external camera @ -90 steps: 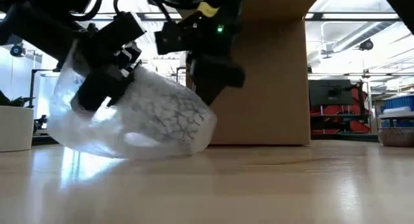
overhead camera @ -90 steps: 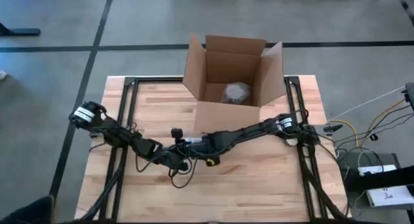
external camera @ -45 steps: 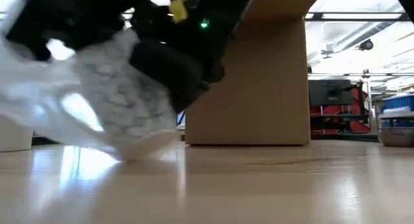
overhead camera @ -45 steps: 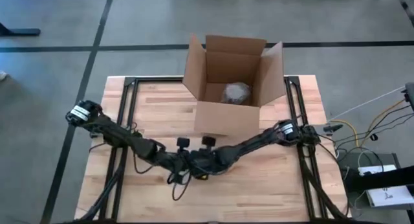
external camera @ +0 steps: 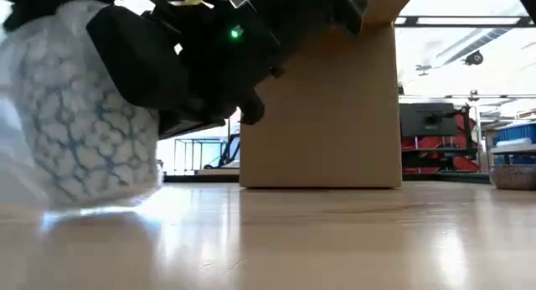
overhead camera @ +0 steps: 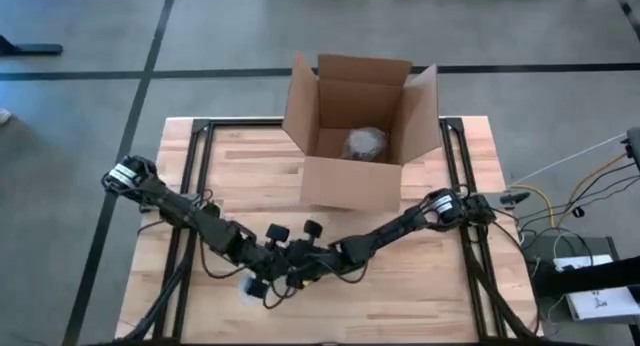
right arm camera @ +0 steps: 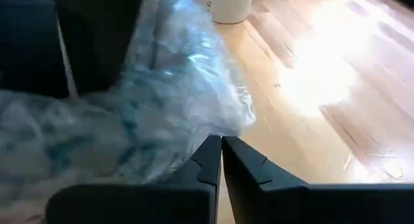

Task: Wrap mug
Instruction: Wrap the blue patterned mug with the bubble wrap

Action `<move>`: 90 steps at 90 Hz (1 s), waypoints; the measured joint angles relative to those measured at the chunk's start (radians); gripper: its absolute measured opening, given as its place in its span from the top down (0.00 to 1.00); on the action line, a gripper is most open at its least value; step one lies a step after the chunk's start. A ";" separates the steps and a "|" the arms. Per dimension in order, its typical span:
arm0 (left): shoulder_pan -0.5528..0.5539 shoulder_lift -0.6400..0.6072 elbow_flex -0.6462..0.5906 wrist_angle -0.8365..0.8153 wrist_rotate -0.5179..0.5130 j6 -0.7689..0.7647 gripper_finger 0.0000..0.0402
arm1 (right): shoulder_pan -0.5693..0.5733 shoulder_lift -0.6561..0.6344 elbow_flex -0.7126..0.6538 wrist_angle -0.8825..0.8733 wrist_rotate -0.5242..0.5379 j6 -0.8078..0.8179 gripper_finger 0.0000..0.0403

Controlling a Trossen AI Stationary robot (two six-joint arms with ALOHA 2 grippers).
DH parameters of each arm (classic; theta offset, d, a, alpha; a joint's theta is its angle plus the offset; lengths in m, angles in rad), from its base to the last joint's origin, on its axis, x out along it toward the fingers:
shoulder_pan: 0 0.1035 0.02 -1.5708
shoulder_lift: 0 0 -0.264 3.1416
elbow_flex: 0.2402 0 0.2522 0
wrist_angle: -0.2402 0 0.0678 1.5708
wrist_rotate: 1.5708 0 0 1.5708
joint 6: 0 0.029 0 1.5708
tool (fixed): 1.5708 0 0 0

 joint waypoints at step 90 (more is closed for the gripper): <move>0.092 0.090 0.022 0.064 0.184 -0.007 0.98 | 0.188 -0.167 0.026 -0.185 0.000 -0.394 0.94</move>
